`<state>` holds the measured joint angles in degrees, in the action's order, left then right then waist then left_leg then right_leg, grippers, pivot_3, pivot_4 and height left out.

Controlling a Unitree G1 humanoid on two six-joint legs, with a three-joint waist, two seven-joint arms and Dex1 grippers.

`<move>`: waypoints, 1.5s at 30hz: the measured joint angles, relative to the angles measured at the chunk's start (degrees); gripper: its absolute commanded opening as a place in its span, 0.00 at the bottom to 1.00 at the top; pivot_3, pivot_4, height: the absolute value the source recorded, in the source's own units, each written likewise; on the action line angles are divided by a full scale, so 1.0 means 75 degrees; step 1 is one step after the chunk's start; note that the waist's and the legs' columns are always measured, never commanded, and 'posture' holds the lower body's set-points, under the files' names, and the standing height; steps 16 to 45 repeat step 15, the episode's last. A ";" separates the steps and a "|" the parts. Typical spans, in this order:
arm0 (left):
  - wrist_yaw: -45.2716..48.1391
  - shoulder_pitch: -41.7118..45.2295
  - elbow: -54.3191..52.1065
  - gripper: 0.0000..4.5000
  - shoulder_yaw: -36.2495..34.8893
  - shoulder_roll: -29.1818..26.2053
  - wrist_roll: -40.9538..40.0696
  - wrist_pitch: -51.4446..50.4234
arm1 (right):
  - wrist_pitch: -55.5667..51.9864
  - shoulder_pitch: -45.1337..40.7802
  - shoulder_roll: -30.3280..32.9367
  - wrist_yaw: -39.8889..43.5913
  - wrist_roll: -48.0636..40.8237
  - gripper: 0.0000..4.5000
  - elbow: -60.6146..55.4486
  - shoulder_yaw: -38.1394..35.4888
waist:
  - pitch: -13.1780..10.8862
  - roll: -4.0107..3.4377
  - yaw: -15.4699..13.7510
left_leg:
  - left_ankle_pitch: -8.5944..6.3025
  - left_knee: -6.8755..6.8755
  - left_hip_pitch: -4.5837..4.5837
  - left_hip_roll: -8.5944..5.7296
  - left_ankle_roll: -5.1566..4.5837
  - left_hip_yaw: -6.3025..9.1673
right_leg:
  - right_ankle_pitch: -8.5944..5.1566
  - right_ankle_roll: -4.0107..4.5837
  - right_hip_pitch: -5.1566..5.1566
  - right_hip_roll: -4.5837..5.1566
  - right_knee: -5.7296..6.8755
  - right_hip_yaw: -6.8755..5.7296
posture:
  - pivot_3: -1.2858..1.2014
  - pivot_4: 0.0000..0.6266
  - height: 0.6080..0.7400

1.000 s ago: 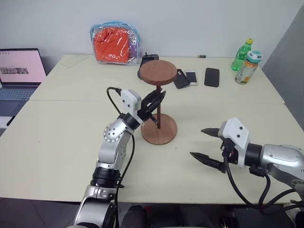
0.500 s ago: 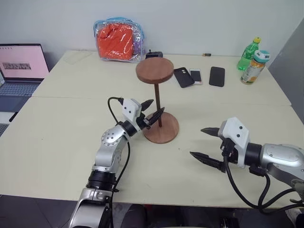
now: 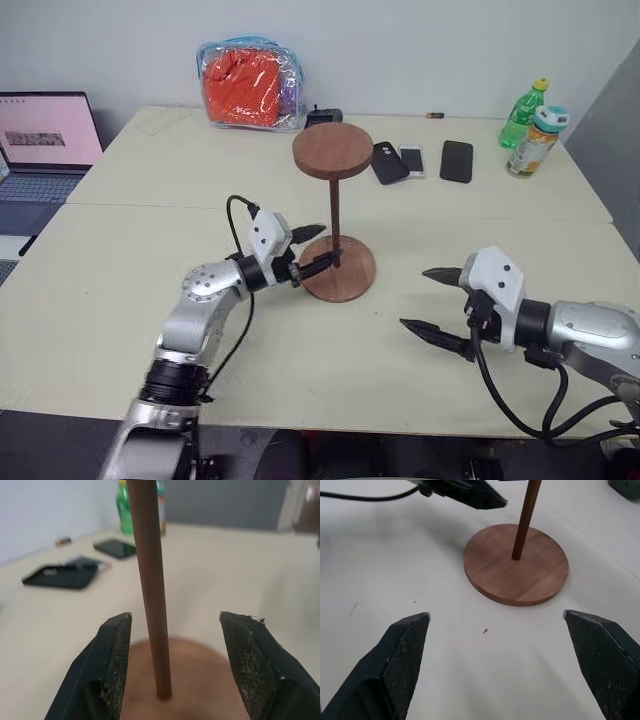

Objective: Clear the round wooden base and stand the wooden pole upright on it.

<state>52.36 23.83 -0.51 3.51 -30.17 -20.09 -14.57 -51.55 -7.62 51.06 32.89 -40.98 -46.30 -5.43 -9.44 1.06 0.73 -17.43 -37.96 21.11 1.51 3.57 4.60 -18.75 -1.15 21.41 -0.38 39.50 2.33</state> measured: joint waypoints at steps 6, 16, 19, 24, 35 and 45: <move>0.0104 0.0207 -0.0305 0.64 -0.0220 -0.1114 0.0112 -0.0987 | 0.0339 0.0021 0.0067 0.0331 0.0095 1.00 0.0341 -0.0444 | -0.0016 0.0002 0.0018 | -0.0001 0.0001 0.0002 0.0002 -0.0001 0.0002 | 0.0000 0.0000 -0.0001 0.0002 -0.0003 -0.0002 | 0.52 0.24 1.00; 0.0244 0.0700 -0.0082 0.64 -0.1408 -0.2347 -0.0003 -0.1463 | 0.1635 0.0606 0.0544 0.1627 0.0592 1.00 0.1227 -0.1293 | -0.0055 0.0003 0.0034 | -0.0001 0.0010 0.0006 0.0013 -0.0002 -0.0003 | 0.0000 0.0000 0.0001 0.0005 -0.0020 -0.0002 | 0.52 0.24 1.00; 0.0244 0.0700 -0.0082 0.64 -0.1408 -0.2347 -0.0003 -0.1463 | 0.1635 0.0606 0.0544 0.1627 0.0592 1.00 0.1227 -0.1293 | -0.0055 0.0003 0.0034 | -0.0001 0.0010 0.0006 0.0013 -0.0002 -0.0003 | 0.0000 0.0000 0.0001 0.0005 -0.0020 -0.0002 | 0.52 0.24 1.00; 0.0244 0.0700 -0.0082 0.64 -0.1408 -0.2347 -0.0003 -0.1463 | 0.1635 0.0606 0.0544 0.1627 0.0592 1.00 0.1227 -0.1293 | -0.0055 0.0003 0.0034 | -0.0001 0.0010 0.0006 0.0013 -0.0002 -0.0003 | 0.0000 0.0000 0.0001 0.0005 -0.0020 -0.0002 | 0.52 0.24 1.00; 0.0244 0.0700 -0.0082 0.64 -0.1408 -0.2347 -0.0003 -0.1463 | 0.1635 0.0606 0.0544 0.1627 0.0592 1.00 0.1227 -0.1293 | -0.0055 0.0003 0.0034 | -0.0001 0.0010 0.0006 0.0013 -0.0002 -0.0003 | 0.0000 0.0000 0.0001 0.0005 -0.0020 -0.0002 | 0.52 0.24 1.00; 0.0244 0.0700 -0.0082 0.64 -0.1408 -0.2347 -0.0003 -0.1463 | 0.1635 0.0606 0.0544 0.1627 0.0592 1.00 0.1227 -0.1293 | -0.0055 0.0003 0.0034 | -0.0001 0.0010 0.0006 0.0013 -0.0002 -0.0003 | 0.0000 0.0000 0.0001 0.0005 -0.0020 -0.0002 | 0.52 0.24 1.00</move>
